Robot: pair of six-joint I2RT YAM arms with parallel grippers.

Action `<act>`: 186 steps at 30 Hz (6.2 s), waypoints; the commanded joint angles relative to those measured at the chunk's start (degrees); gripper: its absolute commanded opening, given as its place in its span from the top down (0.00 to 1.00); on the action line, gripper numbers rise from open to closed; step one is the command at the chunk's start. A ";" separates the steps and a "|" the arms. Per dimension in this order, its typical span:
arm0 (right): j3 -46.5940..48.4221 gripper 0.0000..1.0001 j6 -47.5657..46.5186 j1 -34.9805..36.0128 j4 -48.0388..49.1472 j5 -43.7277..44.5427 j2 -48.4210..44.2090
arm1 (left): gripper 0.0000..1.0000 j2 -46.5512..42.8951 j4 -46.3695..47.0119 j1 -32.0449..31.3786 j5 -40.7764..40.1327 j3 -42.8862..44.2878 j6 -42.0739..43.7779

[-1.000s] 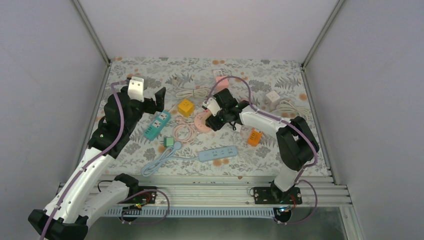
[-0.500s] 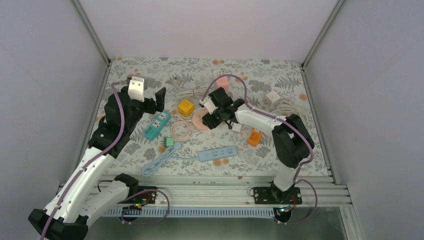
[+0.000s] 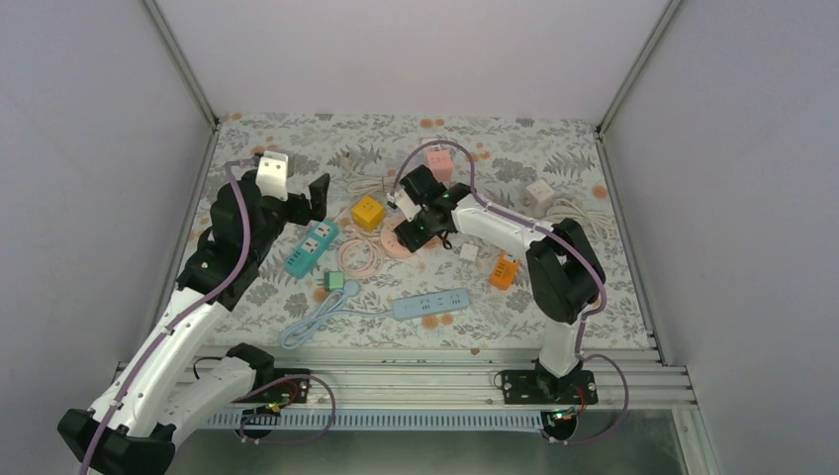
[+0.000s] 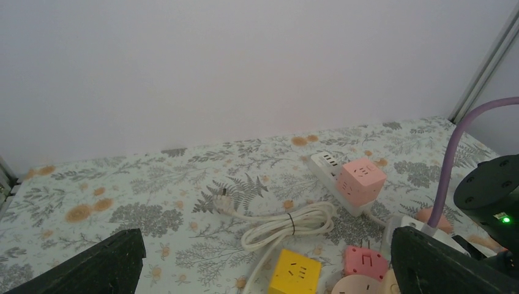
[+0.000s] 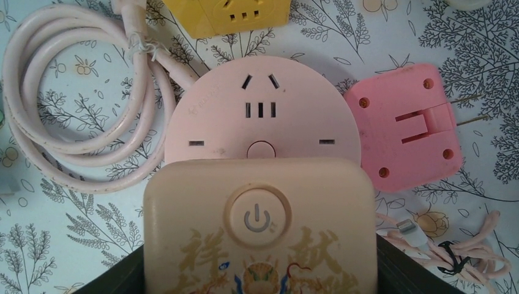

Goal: Insert the plug

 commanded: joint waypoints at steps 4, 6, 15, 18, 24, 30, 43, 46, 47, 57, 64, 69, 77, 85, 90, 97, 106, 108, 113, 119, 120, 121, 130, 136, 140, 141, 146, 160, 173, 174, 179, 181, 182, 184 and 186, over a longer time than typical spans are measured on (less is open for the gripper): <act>-4.01 0.58 2.77 0.78 -6.18 3.64 7.23 | 0.00 -0.20 -0.57 0.29 -0.78 1.70 0.74; -7.06 0.58 1.54 0.78 -2.13 3.00 5.24 | 0.00 -0.08 -0.49 0.29 -0.78 1.73 0.72; -10.14 0.58 -2.09 0.79 -0.89 3.44 4.36 | 0.00 0.11 -0.58 0.32 -0.79 2.04 0.88; -10.66 0.58 -2.12 0.52 -2.39 3.65 3.54 | 0.00 0.22 -0.61 0.29 -0.81 2.13 0.91; -12.26 0.58 -3.42 0.42 -4.30 0.82 -3.50 | 0.00 0.42 -0.84 0.31 -0.68 2.44 1.01; -12.83 0.59 -3.62 0.49 -2.93 -0.10 -4.04 | 0.00 0.71 -0.75 0.31 -0.40 2.40 0.83; -21.10 0.58 -2.21 0.59 4.09 2.00 1.42 | 0.00 0.41 -0.88 0.31 -0.66 1.84 0.65; -22.86 0.58 -2.92 0.61 5.01 1.67 1.74 | 0.00 0.56 -0.89 0.29 -0.36 1.93 0.65; -23.17 0.59 -2.95 0.60 5.13 1.44 1.99 | 0.00 0.64 -0.88 0.29 -0.35 1.94 0.66; -21.27 0.53 -4.66 0.60 3.82 0.57 -2.62 | 0.00 0.75 -1.28 0.29 -0.49 2.16 0.66; -22.34 0.27 -5.62 0.60 6.45 0.23 -10.00 | 0.00 0.90 -0.98 0.29 -0.17 2.10 0.27; -22.08 0.13 -4.82 0.52 8.37 0.91 -13.48 | 0.00 1.05 -1.25 0.30 -0.11 2.22 0.31; -22.82 0.03 6.29 -0.19 15.98 13.36 -25.68 | 0.00 0.25 -0.55 0.34 -0.53 2.13 0.03; -24.52 0.14 35.08 -5.14 10.11 24.73 -32.77 | 0.00 -1.13 0.85 0.34 -0.94 1.47 -0.57; -28.77 0.25 41.74 -7.57 9.23 23.12 -31.84 | 0.00 -1.12 1.04 0.29 -0.56 1.54 -0.66; -31.65 0.26 44.78 -8.36 12.02 18.40 -24.82 | 0.00 -1.48 0.85 0.29 -0.06 1.31 -0.42; -29.18 0.23 44.86 -9.13 12.92 19.25 -15.39 | 0.00 -1.61 0.78 0.29 0.18 1.01 -0.29; -28.93 0.27 44.43 -9.48 13.87 18.88 -14.40 | 0.00 -1.50 0.84 0.29 0.13 0.86 -0.38; -28.92 0.36 43.60 -10.50 16.30 16.91 -13.13 | 0.00 -1.49 0.77 0.29 0.02 0.94 -0.31; -28.47 0.52 41.42 -11.48 18.31 13.54 -10.24 | 0.00 -1.44 0.69 0.29 0.00 0.86 -0.39; -28.25 0.55 41.22 -11.50 18.31 13.48 -9.96 | 0.00 -1.43 0.69 0.29 -0.02 0.87 -0.48; -28.04 0.57 41.00 -11.59 18.22 13.80 -9.84 | 0.00 -1.35 0.60 0.29 -0.09 0.94 -0.53; -25.24 0.58 32.65 -11.58 22.22 17.67 -22.32 | 0.00 2.05 -1.60 0.32 4.26 1.78 -0.05; -18.75 0.57 23.62 -11.60 25.71 14.60 -27.40 | 0.00 3.47 -1.04 0.35 9.31 2.45 -1.74; -14.49 0.57 17.29 -11.41 28.29 4.86 -26.95 | 0.00 4.80 0.41 0.34 13.95 2.88 -4.40; -13.75 0.56 15.79 -11.25 29.20 2.24 -26.74 | 0.00 4.90 1.15 0.32 15.80 2.80 -5.39; -12.75 0.55 8.85 -9.15 34.71 -9.52 -26.04 | 0.00 4.49 6.35 0.29 23.84 2.23 -11.62; -15.06 0.55 -7.31 -0.48 43.85 -18.45 -23.35 | 0.20 10.27 12.76 0.99 42.73 2.10 -27.34; -17.32 0.56 -14.15 0.25 47.65 -20.90 -24.29 | 0.45 16.40 6.32 3.45 51.53 5.59 -27.30; -17.37 0.56 -13.91 0.33 47.96 -20.84 -24.29 | 0.46 16.56 5.48 3.64 50.36 5.71 -26.91; -17.34 0.57 -13.78 0.42 48.58 -21.50 -24.62 | 0.34 17.45 4.48 3.86 49.30 6.19 -26.78; -17.37 0.57 -14.06 0.49 48.50 -22.12 -24.72 | 0.33 17.98 3.86 3.92 48.33 6.54 -26.49; -17.33 0.57 -14.23 0.52 48.30 -22.62 -24.75 | 0.32 18.29 3.62 4.03 48.16 6.76 -26.23; -17.30 0.57 -14.71 0.59 47.94 -23.95 -24.88 | 0.32 19.26 3.37 3.99 48.67 7.10 -25.90; -17.40 0.57 -15.18 0.60 47.69 -25.20 -24.98 | 0.32 20.39 3.26 4.01 49.26 7.26 -25.57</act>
